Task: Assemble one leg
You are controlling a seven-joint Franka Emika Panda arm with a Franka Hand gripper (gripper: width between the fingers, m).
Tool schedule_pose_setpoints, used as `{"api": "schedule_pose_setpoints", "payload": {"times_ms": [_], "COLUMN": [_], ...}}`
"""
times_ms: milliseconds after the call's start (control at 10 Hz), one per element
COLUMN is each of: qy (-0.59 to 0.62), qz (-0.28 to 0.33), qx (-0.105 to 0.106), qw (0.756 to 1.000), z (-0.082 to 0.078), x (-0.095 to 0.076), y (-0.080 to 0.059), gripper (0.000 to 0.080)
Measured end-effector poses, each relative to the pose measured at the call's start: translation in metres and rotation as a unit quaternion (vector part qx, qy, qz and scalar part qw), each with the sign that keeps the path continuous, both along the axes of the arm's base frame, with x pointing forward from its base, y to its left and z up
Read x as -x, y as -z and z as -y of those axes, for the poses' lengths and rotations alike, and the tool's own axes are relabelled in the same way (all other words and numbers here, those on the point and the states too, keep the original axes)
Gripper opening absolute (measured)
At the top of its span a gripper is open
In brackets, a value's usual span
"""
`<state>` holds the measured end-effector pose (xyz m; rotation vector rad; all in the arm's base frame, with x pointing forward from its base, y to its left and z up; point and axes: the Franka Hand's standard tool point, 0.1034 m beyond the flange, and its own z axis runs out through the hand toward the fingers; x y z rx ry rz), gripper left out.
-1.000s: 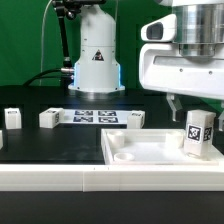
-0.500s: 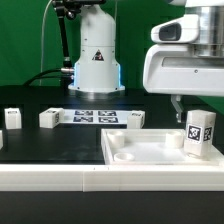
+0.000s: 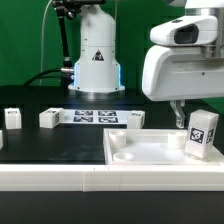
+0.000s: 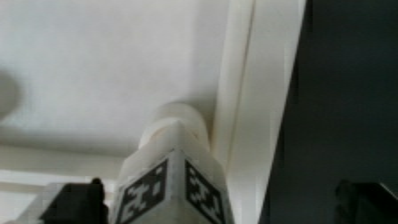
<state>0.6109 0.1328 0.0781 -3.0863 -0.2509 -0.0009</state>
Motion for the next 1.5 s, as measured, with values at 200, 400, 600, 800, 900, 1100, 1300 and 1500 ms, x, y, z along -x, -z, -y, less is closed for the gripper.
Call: {"api": "schedule_pose_setpoints", "payload": {"times_ms": [200,400,600,800,900,1100,1300,1500], "qy": [-0.057,-0.142,-0.221,-0.285,-0.318,-0.310,-0.309,-0.309], "qz": [0.003,0.007,0.010,0.012,0.013,0.012,0.012,0.012], "qx": [0.000,0.004,0.005,0.007,0.010,0.009,0.009,0.009], "qw": [0.998,0.990,0.975,0.958,0.948,0.951,0.951,0.951], "z": [0.003,0.009,0.014,0.020,0.021,0.021,0.022,0.022], "x": [-0.001,-0.003,-0.003,-0.005,-0.005,-0.004,-0.004,-0.004], "y": [0.000,-0.001,0.000,0.000,0.000,0.001,0.001,0.001], "gripper": [0.0649,0.0649,0.0649,0.0649,0.0649,0.0649,0.0528,0.0289]}}
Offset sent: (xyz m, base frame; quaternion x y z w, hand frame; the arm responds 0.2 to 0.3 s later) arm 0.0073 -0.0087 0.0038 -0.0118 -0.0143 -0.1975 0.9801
